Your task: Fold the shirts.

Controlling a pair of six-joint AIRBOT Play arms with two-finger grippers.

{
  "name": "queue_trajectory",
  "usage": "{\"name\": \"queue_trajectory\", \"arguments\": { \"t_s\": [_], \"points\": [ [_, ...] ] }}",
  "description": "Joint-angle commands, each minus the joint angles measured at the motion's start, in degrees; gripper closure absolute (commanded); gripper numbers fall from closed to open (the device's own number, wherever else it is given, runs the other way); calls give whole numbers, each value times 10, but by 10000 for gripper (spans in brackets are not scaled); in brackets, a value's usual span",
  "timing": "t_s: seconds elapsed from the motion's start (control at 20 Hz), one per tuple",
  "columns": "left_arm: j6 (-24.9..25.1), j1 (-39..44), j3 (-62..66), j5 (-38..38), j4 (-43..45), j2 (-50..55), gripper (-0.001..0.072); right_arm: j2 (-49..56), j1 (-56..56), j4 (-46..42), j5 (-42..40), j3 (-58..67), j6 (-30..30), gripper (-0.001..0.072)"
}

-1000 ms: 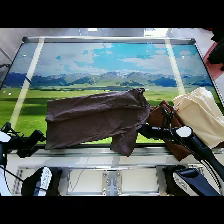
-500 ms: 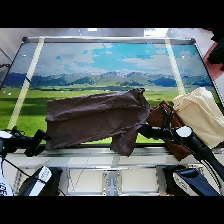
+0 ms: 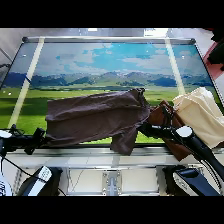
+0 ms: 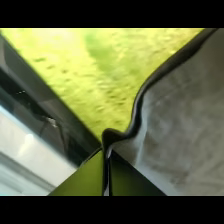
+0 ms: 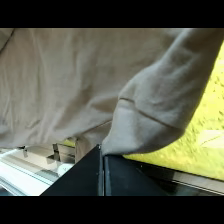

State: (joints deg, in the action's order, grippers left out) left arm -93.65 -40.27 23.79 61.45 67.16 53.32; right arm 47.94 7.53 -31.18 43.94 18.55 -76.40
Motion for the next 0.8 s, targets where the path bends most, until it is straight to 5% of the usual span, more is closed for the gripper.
{"name": "queue_trajectory", "arguments": {
  "t_s": [0.0,0.15,0.4,0.6,0.75],
  "points": [
    [54,-1,42,-14,-99,-1,689,-3,-1,-1,2,16,0,684],
    [112,-1,143,-24,-206,-15,689,-6,-1,-64,37,92,-10,685],
    [122,3,247,-44,-209,-12,690,3,-1,-251,49,240,-96,688],
    [148,81,247,-96,-199,20,691,111,0,-268,32,353,-81,688],
    [112,158,260,-166,-126,84,691,232,0,-257,0,445,-55,687]
  ]
}}
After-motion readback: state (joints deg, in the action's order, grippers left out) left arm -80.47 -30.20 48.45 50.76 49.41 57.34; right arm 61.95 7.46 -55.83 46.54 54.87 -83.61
